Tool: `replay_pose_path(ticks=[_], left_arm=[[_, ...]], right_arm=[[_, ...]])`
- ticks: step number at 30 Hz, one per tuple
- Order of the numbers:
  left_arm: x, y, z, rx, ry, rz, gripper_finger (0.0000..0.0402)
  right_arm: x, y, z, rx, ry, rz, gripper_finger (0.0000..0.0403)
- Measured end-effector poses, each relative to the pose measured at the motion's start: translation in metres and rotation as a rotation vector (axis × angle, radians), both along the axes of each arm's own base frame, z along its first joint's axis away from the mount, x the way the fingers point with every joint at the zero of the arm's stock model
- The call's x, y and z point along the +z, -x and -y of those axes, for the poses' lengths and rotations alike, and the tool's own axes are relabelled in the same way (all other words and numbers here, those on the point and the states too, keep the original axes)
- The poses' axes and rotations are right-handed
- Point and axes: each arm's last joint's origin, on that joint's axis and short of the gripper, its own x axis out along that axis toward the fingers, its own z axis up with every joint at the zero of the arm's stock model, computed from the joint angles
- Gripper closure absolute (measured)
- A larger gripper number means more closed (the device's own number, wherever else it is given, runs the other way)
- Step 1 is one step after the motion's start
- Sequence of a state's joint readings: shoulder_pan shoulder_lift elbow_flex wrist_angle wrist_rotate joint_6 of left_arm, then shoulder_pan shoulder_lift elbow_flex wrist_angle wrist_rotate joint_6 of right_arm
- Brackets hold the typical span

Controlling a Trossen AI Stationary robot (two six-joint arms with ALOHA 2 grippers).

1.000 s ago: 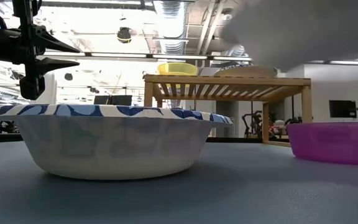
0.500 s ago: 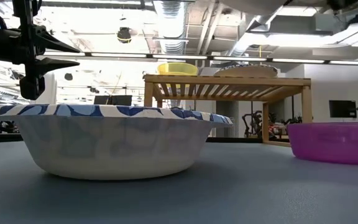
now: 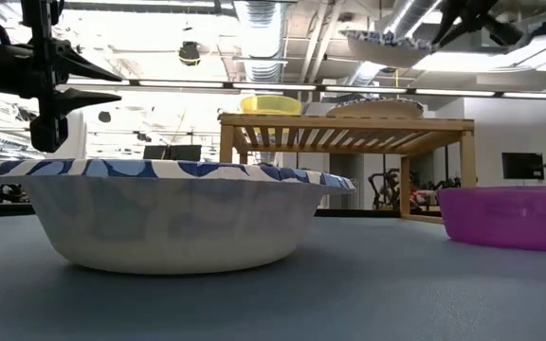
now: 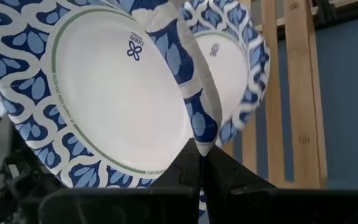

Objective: Place and stack bowls onto a shelf
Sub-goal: Stack the right white bowl on top of the white bowl on the shelf

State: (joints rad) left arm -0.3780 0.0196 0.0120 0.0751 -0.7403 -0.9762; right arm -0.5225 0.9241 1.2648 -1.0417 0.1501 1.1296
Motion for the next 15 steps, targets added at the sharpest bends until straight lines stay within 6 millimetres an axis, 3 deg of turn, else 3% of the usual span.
replay_pose_path(ticks=[6,15], left_arm=[[0.0,0.0,0.0,0.008,-0.001,-0.001,0.0308],[0.0,0.0,0.0,0.008,0.005,0.001,0.0308]], right_arm=[[-0.01,-0.011,0.033,0.033,-0.052,-0.034,0.0379],[-0.027,-0.019,0.062,0.028,-0.13,-0.106,0.0378]])
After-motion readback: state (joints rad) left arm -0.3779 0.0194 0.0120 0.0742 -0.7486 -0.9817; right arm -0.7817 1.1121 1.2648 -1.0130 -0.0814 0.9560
